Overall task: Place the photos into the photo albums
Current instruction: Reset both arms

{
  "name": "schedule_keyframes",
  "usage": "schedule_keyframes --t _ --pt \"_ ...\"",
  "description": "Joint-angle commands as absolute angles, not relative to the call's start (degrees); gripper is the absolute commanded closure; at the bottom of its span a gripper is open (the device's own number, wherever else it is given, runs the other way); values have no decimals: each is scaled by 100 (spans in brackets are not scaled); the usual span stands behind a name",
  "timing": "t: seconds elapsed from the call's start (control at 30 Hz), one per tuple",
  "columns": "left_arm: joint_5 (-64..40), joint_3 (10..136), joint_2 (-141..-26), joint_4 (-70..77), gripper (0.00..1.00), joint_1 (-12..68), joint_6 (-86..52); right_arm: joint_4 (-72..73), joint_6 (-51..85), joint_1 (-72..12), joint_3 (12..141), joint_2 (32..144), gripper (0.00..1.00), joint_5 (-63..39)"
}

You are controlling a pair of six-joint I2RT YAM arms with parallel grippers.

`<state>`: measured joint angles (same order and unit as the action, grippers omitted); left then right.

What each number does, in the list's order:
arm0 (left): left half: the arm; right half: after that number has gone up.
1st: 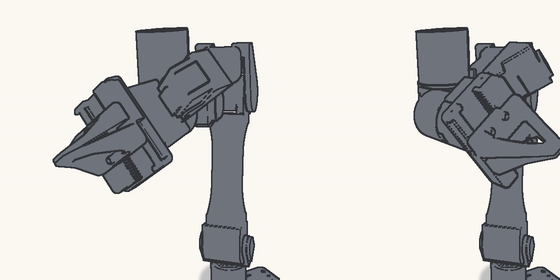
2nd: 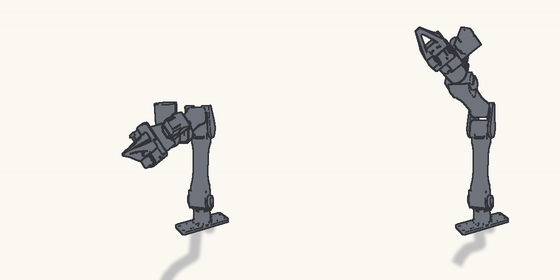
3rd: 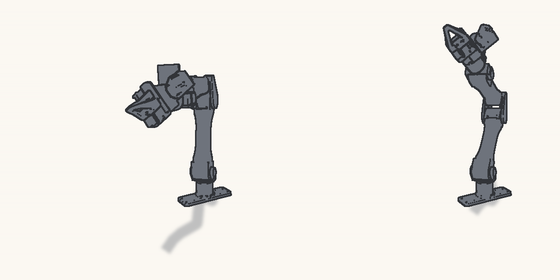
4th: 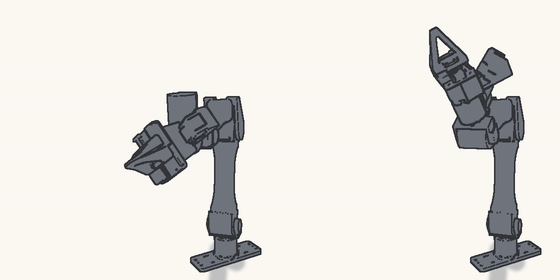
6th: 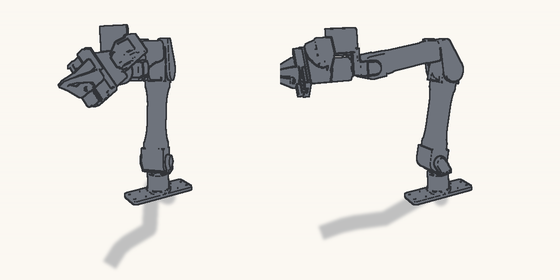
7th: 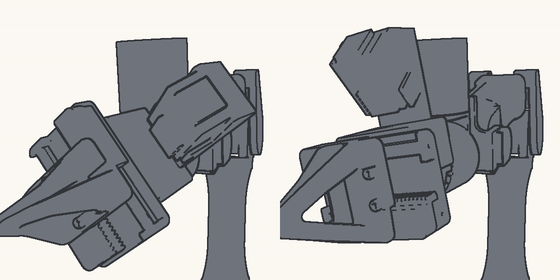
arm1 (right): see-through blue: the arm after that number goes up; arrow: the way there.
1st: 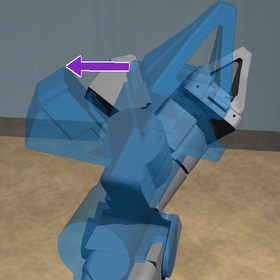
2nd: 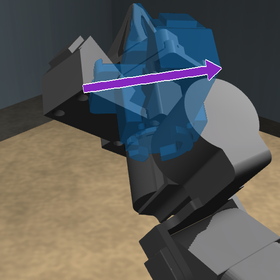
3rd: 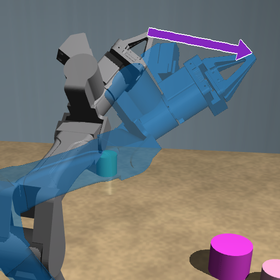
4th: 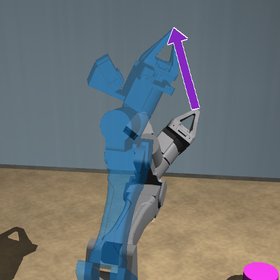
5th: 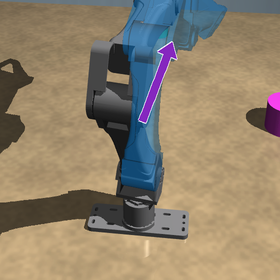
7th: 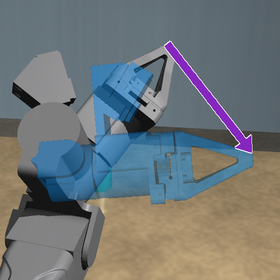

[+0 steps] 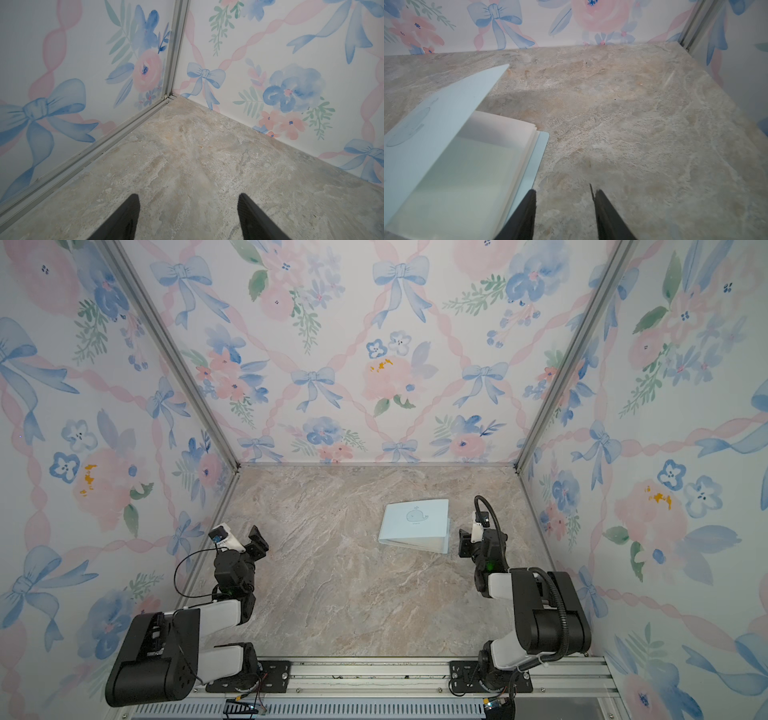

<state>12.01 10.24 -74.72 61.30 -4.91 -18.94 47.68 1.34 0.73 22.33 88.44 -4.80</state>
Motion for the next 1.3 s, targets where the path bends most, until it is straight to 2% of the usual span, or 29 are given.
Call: schedule_keyframes --t 0.0,0.03,0.07,0.23,0.33,0.43,0.47,0.67,0.77,1.27 --pt "521 806 -7705 7093 23 -465 -1428 5385 69 -72 2131 8845 41 0" --pt "453 766 -7809 7287 23 -442 -1397 5415 58 -104 2148 8878 17 59" --pt "361 754 -7905 7375 21 -420 -1336 5324 46 -122 2204 8881 2 88" --pt "151 771 -8120 7571 17 -319 -1141 5257 49 -119 2225 8873 3 145" --pt "211 725 -8140 7651 9 -131 -930 5256 22 -169 2223 8868 3 234" --pt "317 674 -8593 8164 8 277 -415 5269 -22 -258 2215 8868 3 405" --pt "154 694 -8784 8337 2 331 -313 5273 -27 -278 2210 8868 3 458" --pt "618 730 -8905 8455 2 431 -335 5269 -49 -315 2215 8877 3 571" --pt "924 1006 -8900 7913 2 431 -465 5260 -41 -315 2224 8877 3 571" --pt "865 1027 -8891 7867 2 457 -405 5247 -38 -309 2232 8878 3 571"
